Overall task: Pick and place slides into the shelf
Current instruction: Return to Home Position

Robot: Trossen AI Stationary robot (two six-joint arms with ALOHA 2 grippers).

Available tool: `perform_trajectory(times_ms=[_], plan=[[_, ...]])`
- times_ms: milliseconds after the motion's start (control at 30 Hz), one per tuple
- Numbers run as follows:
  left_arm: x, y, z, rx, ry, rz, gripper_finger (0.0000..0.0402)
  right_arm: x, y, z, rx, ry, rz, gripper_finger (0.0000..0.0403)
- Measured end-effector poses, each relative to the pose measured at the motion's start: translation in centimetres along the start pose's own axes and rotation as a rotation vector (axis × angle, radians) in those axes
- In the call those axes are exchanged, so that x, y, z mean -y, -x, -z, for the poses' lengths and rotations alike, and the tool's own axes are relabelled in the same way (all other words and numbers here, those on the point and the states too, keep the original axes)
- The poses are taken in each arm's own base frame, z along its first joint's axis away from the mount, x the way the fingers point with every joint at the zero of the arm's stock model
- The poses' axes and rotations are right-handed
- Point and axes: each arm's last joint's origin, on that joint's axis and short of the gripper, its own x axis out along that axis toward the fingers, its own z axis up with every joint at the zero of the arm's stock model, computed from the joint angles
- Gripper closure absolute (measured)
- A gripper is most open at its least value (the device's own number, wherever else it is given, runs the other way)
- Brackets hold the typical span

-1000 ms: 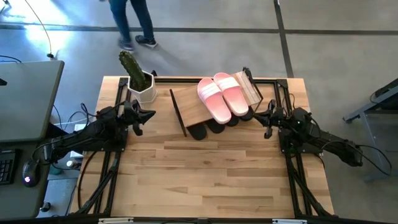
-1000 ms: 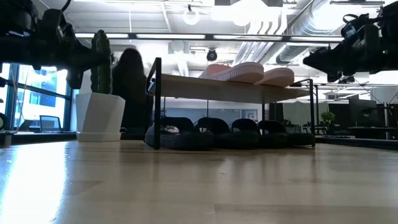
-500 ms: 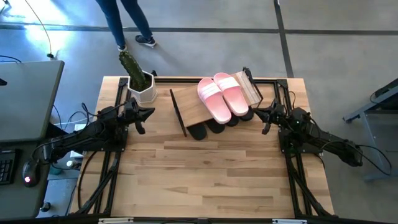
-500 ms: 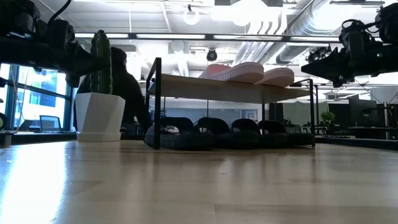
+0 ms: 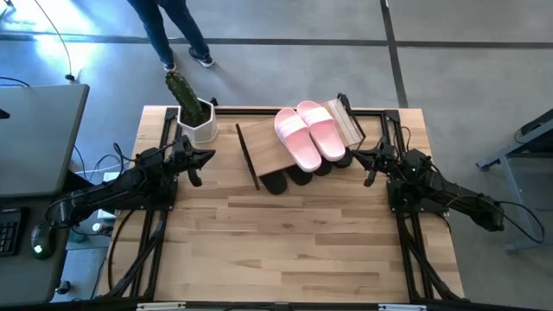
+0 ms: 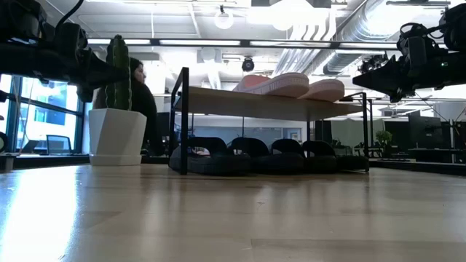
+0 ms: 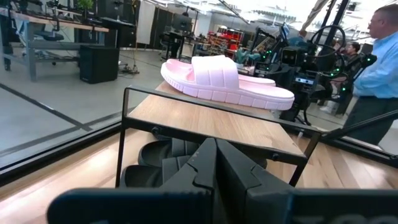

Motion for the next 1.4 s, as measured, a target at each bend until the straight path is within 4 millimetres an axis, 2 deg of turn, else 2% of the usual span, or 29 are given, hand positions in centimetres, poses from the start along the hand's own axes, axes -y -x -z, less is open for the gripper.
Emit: perform_trajectory(times_ms=[1400], plan=[[0.01, 0.00, -0.02, 0.001, 0.001, 0.001, 0.0401, 0.00, 0.00, 0.00, -0.001, 0.000, -0.001, 0.0402]])
